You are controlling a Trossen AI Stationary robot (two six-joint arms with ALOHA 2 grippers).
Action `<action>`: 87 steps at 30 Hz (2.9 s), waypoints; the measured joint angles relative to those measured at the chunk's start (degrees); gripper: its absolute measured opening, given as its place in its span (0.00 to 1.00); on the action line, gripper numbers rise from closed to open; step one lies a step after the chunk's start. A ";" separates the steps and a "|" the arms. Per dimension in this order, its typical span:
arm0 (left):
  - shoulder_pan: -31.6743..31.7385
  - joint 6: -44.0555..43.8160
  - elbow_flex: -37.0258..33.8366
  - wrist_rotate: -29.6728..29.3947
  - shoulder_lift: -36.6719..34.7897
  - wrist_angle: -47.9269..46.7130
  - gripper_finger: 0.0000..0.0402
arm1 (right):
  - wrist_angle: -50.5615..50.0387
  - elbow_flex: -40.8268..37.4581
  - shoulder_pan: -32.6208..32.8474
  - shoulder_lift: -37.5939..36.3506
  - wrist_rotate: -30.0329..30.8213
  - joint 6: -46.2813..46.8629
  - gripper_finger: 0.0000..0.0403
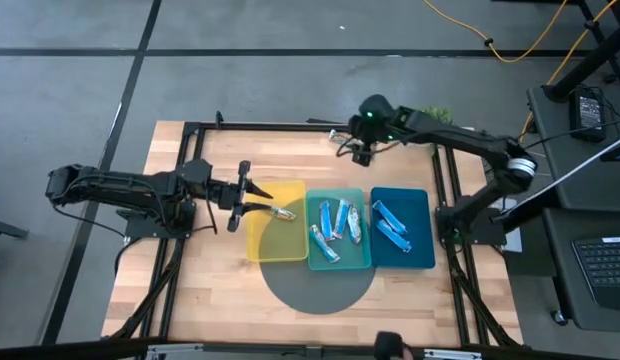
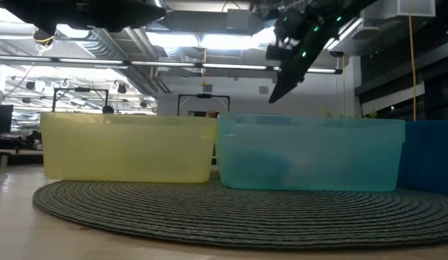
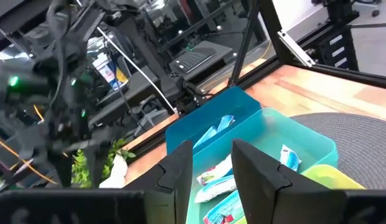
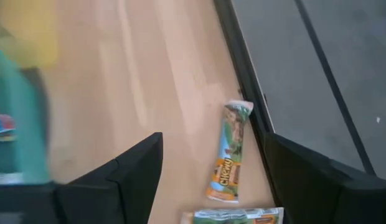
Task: Pick and place Granola Bars by type
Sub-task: Put the yellow granola bar into the yellow bin
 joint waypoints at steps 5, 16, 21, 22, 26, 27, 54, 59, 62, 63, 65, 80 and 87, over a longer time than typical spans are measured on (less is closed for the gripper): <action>-0.86 -0.57 0.00 0.00 0.00 -0.19 0.25 | 0.05 2.12 -2.71 6.45 0.00 -1.94 0.74; -2.20 -0.94 0.00 -0.24 0.02 -2.28 0.25 | 0.48 2.57 -8.21 14.45 -1.35 -3.09 0.84; -2.18 -0.97 0.00 -0.26 0.04 -3.50 0.25 | 3.20 2.57 -10.03 16.42 -1.37 -3.14 0.84; -2.18 -0.99 0.00 -0.26 0.02 -3.59 0.25 | 3.68 2.57 -10.25 16.78 -1.36 -3.14 0.84; -2.18 -1.03 0.00 -0.26 0.04 -3.61 0.25 | 4.48 2.57 -10.77 18.70 -1.42 -3.14 0.84; -2.18 -1.03 0.00 -0.28 0.04 -3.65 0.25 | 4.52 2.57 -10.77 19.18 -1.47 -3.14 0.84; -2.18 -1.05 0.00 -0.28 0.04 -4.09 0.25 | 6.10 2.55 -10.84 26.14 -5.44 -2.84 0.56; -2.18 -1.39 0.00 -0.28 0.04 -4.11 0.25 | 6.10 2.55 -10.84 26.14 -5.73 -2.77 0.39; -2.18 -1.46 0.00 -0.28 0.04 -4.11 0.25 | 6.08 2.53 -10.84 26.14 -5.86 -2.75 0.31; -2.18 -1.51 0.00 -0.28 0.04 -4.13 0.25 | 6.08 2.53 -10.84 26.14 -5.85 -2.75 0.29; -2.18 -1.51 0.00 -0.28 0.04 -4.27 0.25 | 6.09 2.53 -10.84 26.14 -5.86 -2.61 0.25; -2.18 -2.03 0.00 -0.28 0.04 -4.57 0.25 | 0.58 4.76 -10.34 25.30 -5.88 -1.39 0.14; -2.18 -2.49 0.00 -0.26 0.05 -4.79 0.25 | -4.66 6.99 -8.41 19.70 -7.92 -1.65 0.13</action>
